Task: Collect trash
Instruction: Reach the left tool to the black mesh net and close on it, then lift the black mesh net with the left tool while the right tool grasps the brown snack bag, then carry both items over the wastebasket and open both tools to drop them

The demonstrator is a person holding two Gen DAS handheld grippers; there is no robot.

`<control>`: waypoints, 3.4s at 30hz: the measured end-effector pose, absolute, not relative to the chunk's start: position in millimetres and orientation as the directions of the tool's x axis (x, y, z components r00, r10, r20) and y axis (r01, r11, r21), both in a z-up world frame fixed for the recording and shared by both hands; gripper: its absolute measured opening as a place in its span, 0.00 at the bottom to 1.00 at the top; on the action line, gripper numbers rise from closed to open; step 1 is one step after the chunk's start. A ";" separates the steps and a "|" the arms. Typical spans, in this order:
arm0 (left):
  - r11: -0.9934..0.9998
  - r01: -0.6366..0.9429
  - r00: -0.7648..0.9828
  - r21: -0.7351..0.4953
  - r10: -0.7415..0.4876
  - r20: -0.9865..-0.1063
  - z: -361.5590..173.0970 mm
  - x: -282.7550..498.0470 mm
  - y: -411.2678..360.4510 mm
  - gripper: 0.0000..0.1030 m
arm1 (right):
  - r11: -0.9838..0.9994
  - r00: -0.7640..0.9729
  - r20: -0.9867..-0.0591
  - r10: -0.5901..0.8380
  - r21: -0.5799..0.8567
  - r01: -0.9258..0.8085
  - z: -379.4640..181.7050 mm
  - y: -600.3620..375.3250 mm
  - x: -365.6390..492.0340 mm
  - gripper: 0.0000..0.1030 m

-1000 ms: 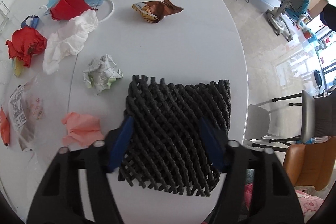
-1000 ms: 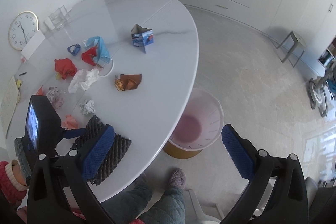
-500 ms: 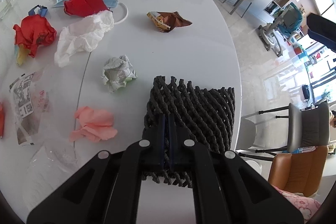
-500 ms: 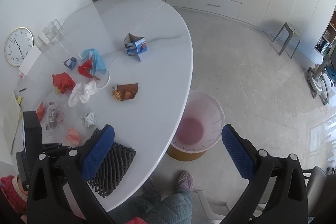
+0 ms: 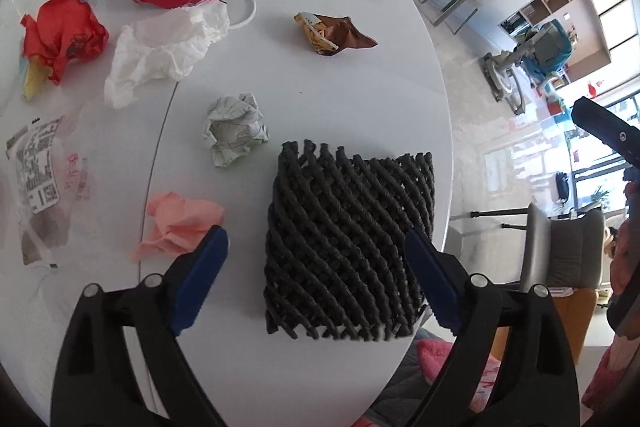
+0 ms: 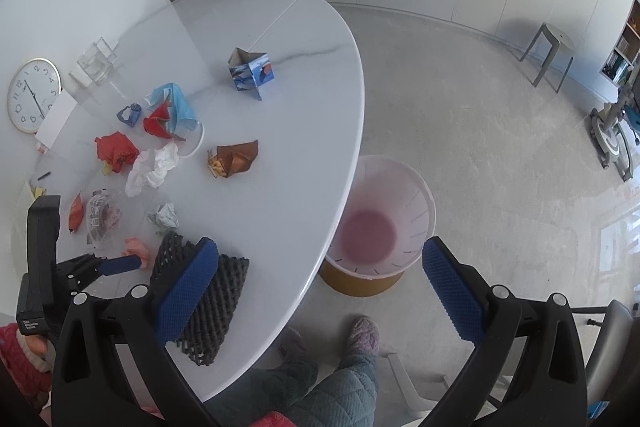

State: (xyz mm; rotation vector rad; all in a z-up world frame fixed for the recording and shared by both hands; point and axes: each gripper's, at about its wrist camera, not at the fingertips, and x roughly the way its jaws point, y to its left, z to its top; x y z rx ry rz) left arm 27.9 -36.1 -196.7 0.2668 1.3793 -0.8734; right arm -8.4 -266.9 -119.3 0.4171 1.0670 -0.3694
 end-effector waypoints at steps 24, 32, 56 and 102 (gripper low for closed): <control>0.663 0.689 -0.008 -0.293 -0.397 -0.918 -185.6 15.4 -37.6 0.10 | 0.921 0.426 -0.904 0.021 0.183 0.343 -143.2 -246.2 45.4 0.98; 0.674 0.658 0.021 -0.336 -0.462 -0.887 -163.0 13.9 -10.1 0.10 | 0.938 0.399 -0.914 0.079 0.204 0.282 -188.8 -233.8 128.3 0.98; 0.704 0.633 0.113 -0.323 -0.496 -0.861 -128.9 -1.3 -25.9 0.10 | 0.944 0.447 -0.891 0.078 0.210 0.255 -156.1 -278.5 103.2 0.53; 0.933 0.359 0.377 0.030 -0.116 -0.919 -145.5 -37.3 -310.4 0.82 | 0.930 0.274 -0.891 0.362 0.324 -0.174 -227.0 -485.2 54.5 0.67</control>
